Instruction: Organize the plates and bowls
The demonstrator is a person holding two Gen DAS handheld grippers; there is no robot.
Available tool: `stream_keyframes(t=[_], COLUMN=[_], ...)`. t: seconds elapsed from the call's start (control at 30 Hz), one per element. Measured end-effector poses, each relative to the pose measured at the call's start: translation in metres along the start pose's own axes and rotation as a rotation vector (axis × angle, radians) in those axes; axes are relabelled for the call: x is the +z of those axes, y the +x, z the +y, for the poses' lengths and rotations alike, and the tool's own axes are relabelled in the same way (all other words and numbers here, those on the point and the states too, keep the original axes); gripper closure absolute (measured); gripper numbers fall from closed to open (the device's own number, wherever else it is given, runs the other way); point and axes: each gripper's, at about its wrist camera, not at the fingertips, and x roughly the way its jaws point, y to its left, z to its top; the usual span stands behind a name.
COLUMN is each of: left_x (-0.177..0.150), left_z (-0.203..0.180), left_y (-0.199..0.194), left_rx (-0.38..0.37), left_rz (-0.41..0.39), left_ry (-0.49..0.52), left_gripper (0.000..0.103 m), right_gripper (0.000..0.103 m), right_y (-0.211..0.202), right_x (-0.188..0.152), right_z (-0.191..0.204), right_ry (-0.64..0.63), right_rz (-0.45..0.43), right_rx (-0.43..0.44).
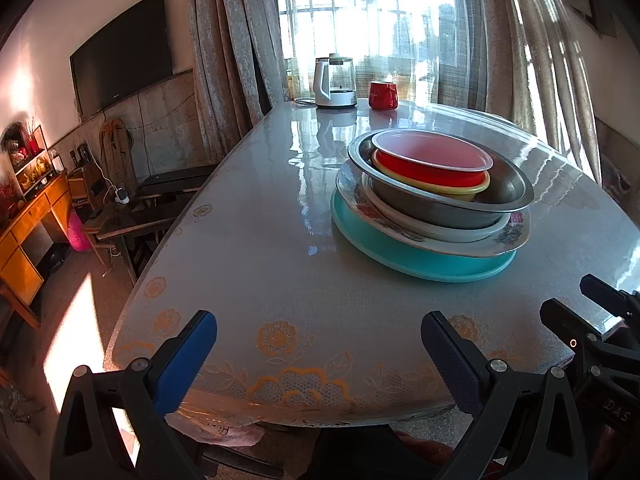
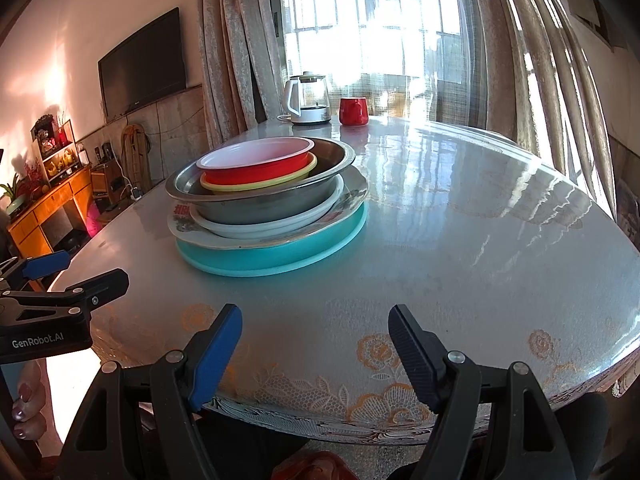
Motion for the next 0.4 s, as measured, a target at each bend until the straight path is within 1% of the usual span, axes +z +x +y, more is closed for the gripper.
stream_keyframes(t=[0.1,0.4], left_x=[0.0007,0.0006], left_z=[-0.0006,-0.0003], left_y=[-0.0014,0.0012], left_rx=[-0.007,-0.013], left_rz=[-0.008,0.003], left_ry=[0.002,-0.009], left_gripper=[0.0,0.0], right_gripper=[0.026,0.026], right_y=[0.0002,0.0014], right_x=[0.0,0.0005], right_z=[0.0002,-0.0003], right_ry=[0.0,0.001], right_rz=[0.001,0.004], right_rx=[0.001,0.003])
